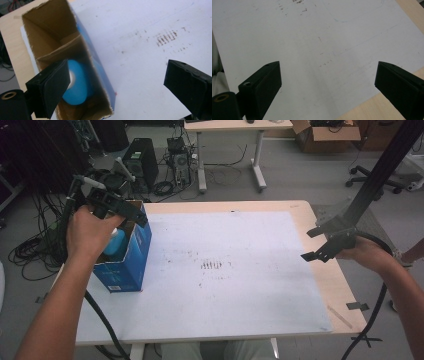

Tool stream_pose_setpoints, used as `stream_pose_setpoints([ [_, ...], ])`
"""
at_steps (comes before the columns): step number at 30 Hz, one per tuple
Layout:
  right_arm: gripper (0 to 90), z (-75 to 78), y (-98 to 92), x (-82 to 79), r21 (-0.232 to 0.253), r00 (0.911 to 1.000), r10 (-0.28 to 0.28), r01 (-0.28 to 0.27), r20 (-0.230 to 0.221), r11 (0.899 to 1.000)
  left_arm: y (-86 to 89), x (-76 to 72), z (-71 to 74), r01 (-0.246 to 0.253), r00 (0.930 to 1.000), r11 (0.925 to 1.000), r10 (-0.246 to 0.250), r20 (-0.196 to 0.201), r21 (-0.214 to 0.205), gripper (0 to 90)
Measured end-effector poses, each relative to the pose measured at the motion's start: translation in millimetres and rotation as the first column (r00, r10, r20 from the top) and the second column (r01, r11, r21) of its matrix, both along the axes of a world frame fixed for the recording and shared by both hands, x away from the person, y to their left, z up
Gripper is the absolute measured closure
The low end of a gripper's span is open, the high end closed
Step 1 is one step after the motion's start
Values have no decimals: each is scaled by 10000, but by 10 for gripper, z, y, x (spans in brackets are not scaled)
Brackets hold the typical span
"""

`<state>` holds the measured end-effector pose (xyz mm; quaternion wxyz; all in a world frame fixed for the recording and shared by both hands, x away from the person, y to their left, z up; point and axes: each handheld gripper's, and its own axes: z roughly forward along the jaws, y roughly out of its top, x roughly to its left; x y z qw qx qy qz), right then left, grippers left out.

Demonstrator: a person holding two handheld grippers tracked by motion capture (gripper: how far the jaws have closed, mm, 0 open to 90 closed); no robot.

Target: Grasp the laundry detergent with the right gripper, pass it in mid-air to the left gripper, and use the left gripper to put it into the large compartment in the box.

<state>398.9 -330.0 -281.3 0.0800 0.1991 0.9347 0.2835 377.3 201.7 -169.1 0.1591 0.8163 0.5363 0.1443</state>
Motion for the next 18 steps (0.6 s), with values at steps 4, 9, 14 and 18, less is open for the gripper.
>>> stream_pose_setpoints([
  [4, 67, 21, 5, 0, -10, 10000, 9, -9, 18, 10000, -138, -26, 34, 491, 9988, 9988, -491, 4, 90, 60],
  [9, 62, 46, 1, 20, 32, 10000, -3, 3, -9, 10000, -307, -37, 47, 1141, 9935, 9931, -1142, 11, 254, 55],
  [14, 61, 83, 11, 53, 76, 10000, -26, 26, -17, 10000, -463, -29, 73, 1749, 9845, 9841, -1752, 64, 315, 56],
  [18, 60, 129, 31, 79, 108, 10000, -28, 28, 12, 9999, -572, -1, 87, 2181, 9757, 9753, -2187, 115, 356, 57],
])
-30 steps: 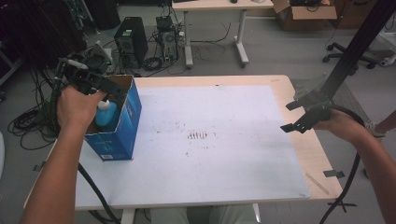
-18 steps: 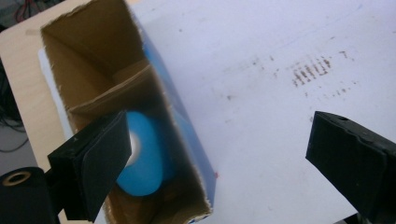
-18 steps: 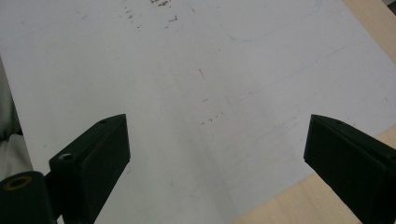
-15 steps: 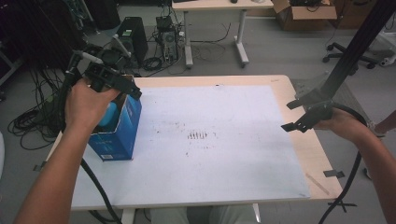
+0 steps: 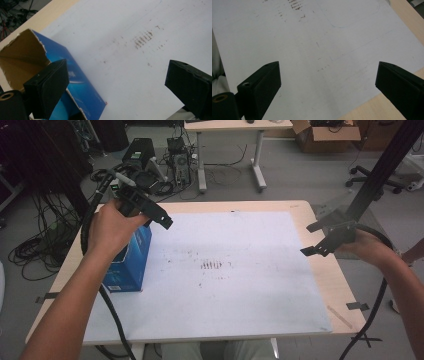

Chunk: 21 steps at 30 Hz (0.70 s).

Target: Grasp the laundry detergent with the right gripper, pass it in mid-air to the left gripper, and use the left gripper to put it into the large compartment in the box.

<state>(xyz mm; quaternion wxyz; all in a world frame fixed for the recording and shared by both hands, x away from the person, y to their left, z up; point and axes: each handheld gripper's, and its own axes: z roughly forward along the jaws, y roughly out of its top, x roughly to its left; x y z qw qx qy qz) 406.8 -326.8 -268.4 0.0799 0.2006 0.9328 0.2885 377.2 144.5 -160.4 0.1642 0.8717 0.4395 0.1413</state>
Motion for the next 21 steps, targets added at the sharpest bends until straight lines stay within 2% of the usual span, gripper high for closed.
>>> stream_pose_setpoints([
  [6, 57, 46, 42, 51, -38, 10000, 3, -3, -3, 10000, -197, 48, -52, 816, 9965, 9967, -815, -205, 25, 56],
  [11, 55, 71, 90, 102, -86, 10000, 19, -19, -25, 10000, -376, 86, -120, 1628, 9859, 9866, -1621, -418, 139, 59],
  [14, 54, 88, 113, 138, -106, 10000, 33, -33, 15, 9999, -486, 101, -174, 2103, 9763, 9773, -2085, -582, 249, 59],
  [21, 53, 132, 165, 224, -165, 10000, 11, -10, 61, 9999, -700, 96, -325, 3220, 9434, 9458, -3168, -983, 417, 58],
])
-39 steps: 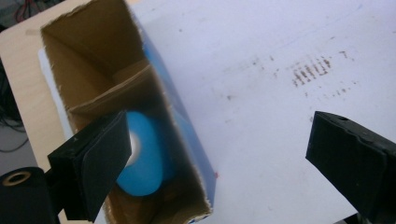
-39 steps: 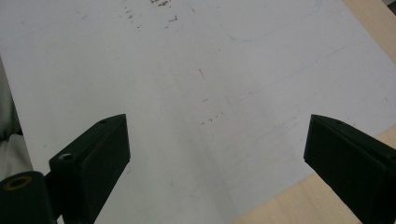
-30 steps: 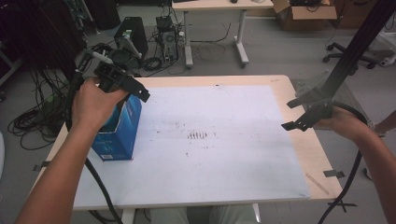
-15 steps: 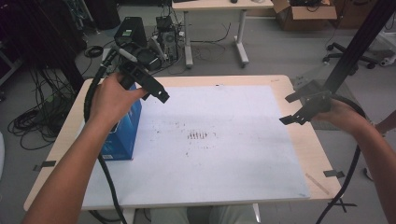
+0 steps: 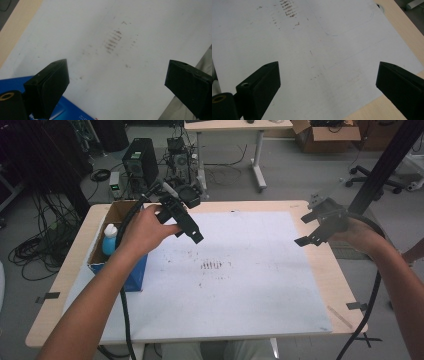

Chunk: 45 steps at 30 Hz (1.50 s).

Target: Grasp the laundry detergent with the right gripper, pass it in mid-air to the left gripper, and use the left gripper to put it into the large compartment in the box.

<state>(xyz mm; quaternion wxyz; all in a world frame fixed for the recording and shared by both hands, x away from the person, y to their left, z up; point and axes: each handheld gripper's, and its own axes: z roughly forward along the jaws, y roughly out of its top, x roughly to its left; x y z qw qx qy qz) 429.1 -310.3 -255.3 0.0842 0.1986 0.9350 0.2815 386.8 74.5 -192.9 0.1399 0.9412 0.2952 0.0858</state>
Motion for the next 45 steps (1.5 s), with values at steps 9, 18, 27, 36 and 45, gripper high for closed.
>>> stream_pose_setpoints([
  [9, 52, -2, 35, 60, 49, 10000, -54, 54, -3, 10000, -152, -23, -60, 872, 9962, 9962, -872, -78, 63, 60],
  [18, 52, 54, 63, 83, -8, 10000, -91, 91, -1, 10000, -263, -46, -92, 1613, 9869, 9868, -1614, 8, 154, 60],
  [27, 53, 73, 71, 141, -53, 9999, -105, 105, -7, 9999, -408, -78, -124, 2319, 9725, 9719, -2325, 102, 396, 61],
  [36, 54, 57, 45, 170, -73, 9999, -102, 102, -60, 9999, -545, -83, -109, 2766, 9607, 9595, -2774, 89, 529, 61],
  [45, 55, 63, 41, 143, -135, 9999, -142, 141, -65, 9998, -554, -102, -95, 2763, 9607, 9595, -2774, 129, 550, 63],
])
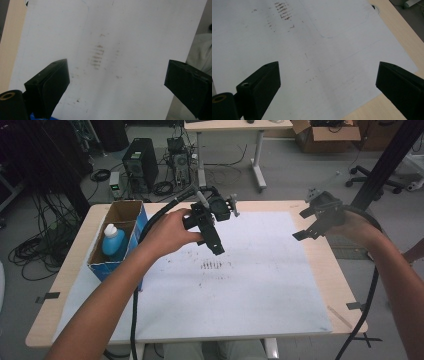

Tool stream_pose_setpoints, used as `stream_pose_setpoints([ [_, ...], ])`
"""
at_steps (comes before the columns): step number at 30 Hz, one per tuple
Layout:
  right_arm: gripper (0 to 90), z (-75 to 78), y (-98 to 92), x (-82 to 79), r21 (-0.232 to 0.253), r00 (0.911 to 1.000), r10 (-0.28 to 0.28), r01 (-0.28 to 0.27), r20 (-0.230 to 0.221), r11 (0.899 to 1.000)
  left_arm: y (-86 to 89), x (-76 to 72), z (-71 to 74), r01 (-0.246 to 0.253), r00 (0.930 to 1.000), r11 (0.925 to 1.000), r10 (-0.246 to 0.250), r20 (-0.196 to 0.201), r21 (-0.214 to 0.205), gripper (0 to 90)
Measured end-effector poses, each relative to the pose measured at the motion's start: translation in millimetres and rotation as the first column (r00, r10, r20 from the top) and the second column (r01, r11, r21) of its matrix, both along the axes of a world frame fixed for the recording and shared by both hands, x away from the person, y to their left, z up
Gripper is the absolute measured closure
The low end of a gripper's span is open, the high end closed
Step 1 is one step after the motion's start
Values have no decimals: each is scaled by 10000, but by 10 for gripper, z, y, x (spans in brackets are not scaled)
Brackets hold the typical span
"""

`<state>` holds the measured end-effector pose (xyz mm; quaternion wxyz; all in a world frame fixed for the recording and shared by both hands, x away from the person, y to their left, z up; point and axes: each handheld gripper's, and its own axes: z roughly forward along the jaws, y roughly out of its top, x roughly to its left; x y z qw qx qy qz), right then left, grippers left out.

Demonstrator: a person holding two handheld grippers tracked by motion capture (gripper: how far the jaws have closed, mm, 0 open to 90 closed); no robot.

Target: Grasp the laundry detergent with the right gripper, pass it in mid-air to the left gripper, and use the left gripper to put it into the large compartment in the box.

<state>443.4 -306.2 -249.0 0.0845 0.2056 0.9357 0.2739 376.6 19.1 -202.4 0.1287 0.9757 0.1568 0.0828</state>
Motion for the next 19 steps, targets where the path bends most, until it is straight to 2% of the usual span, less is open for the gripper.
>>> stream_pose_setpoints([
  [19, 55, -5, -9, -18, -18, 10000, 28, -28, 27, 10000, 3, 7, -7, -74, 10000, 10000, 73, -18, -17, 63],
])
